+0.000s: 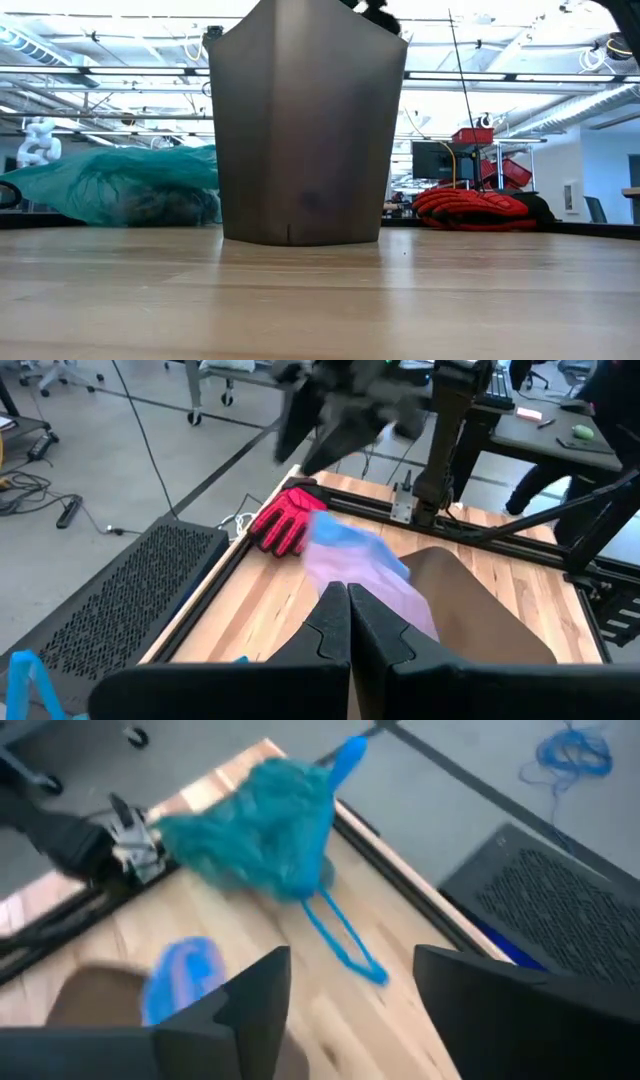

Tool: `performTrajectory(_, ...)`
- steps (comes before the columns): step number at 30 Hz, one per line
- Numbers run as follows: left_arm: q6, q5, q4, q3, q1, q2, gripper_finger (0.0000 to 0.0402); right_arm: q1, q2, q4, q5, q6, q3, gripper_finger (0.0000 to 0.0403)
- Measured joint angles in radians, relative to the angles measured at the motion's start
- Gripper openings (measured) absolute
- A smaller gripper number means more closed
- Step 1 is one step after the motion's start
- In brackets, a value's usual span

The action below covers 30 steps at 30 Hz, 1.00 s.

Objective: Place trash/remove bag and relplace
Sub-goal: Insert a new pink trash bag into the black trash bin

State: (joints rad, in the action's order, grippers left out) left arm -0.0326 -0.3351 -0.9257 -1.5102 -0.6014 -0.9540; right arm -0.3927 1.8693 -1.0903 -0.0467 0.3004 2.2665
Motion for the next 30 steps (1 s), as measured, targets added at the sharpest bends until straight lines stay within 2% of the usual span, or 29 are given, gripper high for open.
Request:
performTrajectory(4, 0.0, 0.0, 0.0, 0.0, 0.0, -0.005, 0.0, 0.001, -0.066, -0.175, -0.003, -0.001, 0.001, 0.0211)
performTrajectory(9, 0.003, -0.008, 0.001, 0.0, 0.0, -0.023, 0.0, 0.016, -0.087, -0.385, 0.009, -0.043, 0.0, 0.0183)
performTrajectory(14, 0.076, -0.024, 0.009, 0.0, 0.003, -0.053, 0.0, 0.014, -0.09, -0.389, 0.218, -0.2, 0.0, 0.0143)
performTrajectory(16, 0.103, 0.032, 0.026, 0.0, 0.02, -0.057, 0.0, -0.001, -0.09, -0.388, 0.279, -0.277, 0.0, 0.013)
performTrajectory(20, 0.182, 0.251, 0.065, 0.0, 0.085, -0.06, 0.0, -0.059, -0.09, -0.423, 0.375, -0.378, 0.0, 0.0108)
performTrajectory(22, 0.232, 0.325, 0.096, 0.0, 0.117, -0.06, 0.0, -0.09, -0.09, -0.438, 0.409, -0.414, 0.0, 0.0099)
performTrajectory(26, 0.297, 0.405, 0.107, 0.015, 0.2, -0.059, 0.0, -0.132, -0.093, -0.434, 0.501, -0.476, -0.02, 0.0089)
performTrajectory(30, 0.368, 0.467, 0.16, 0.087, 0.299, -0.059, 0.0, -0.135, -0.149, -0.344, 0.599, -0.509, -0.175, 0.0087)
